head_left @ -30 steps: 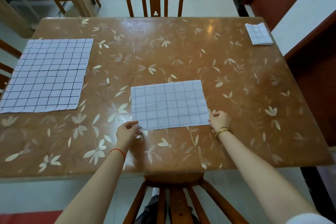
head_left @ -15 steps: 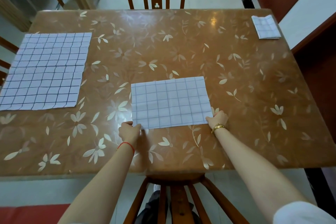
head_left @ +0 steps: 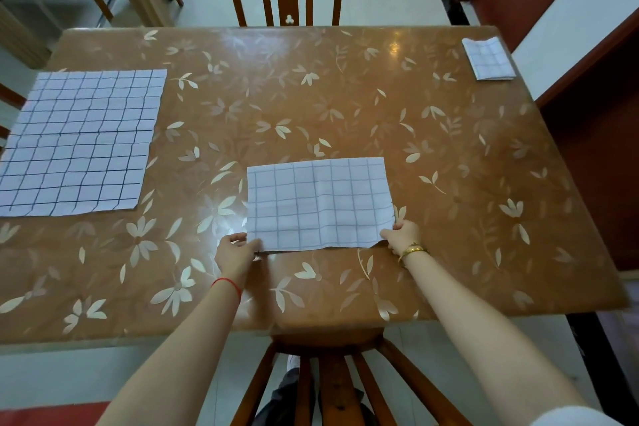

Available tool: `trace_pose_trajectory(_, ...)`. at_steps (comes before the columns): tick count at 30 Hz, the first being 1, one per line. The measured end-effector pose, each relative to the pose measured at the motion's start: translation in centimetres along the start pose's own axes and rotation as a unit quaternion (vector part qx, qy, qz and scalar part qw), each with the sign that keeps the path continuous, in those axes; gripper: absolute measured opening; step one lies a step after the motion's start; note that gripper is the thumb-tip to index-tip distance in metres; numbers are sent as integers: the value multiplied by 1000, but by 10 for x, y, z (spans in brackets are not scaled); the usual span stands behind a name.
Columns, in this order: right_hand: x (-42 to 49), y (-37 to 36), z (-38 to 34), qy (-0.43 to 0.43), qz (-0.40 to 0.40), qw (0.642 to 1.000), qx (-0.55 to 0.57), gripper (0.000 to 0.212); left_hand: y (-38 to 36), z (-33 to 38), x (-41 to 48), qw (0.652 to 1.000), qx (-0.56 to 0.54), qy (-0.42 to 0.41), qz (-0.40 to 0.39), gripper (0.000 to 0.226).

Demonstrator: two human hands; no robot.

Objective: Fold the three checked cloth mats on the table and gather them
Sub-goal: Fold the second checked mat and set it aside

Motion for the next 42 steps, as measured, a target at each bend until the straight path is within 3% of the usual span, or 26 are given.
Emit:
trace_pose_trajectory(3,-10,6,13,-10,-17,1000,-4,19,7,-7,-2,999,-21,16,-26,51)
trace_pose_trajectory(7,-27,14,35,-23,-55,998,-26,14,24,-29,-19,998,36,-11,-46,8)
trace_pose_trajectory(11,-45,21,57,-31,-78,993,-84,26,39,-45,-50,996,66,-22,-53,34)
trace_pose_trajectory(16,-68,24,82,-51,-116,979,-157,33,54,-71,-73,992,96,-39,-76,36)
trace_pose_trajectory(21,-84,25,94,-63,-155,965,-202,27,64,-79,-87,987,131,-67,-62,14)
trace_pose_trajectory(27,-87,23,99,-74,-144,958,-237,34,71,-81,-91,984,145,-95,-42,33)
trace_pose_trajectory(31,-81,15,80,64,48,957,-279,31,73,-70,-89,964,205,-169,-2,37)
trace_pose_trajectory(33,-82,-1,60,184,89,945,-257,23,68,-61,-82,939,253,-232,9,41)
trace_pose_trajectory(37,-92,-50,16,351,-9,878,-325,40,41,-32,-73,847,375,-376,-29,50)
trace_pose_trajectory(42,-99,-115,-26,388,-104,821,-405,57,2,-9,-57,785,471,-388,-107,66)
Point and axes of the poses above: each hand's wrist, its own x-axis towards the middle knuckle, its own y-axis out of the back of the hand, z = x × y, the point moved 3 cm from there along x, towards the middle knuckle, and after that the axes turned 2 degrees about -x, right-handed, at the moved point
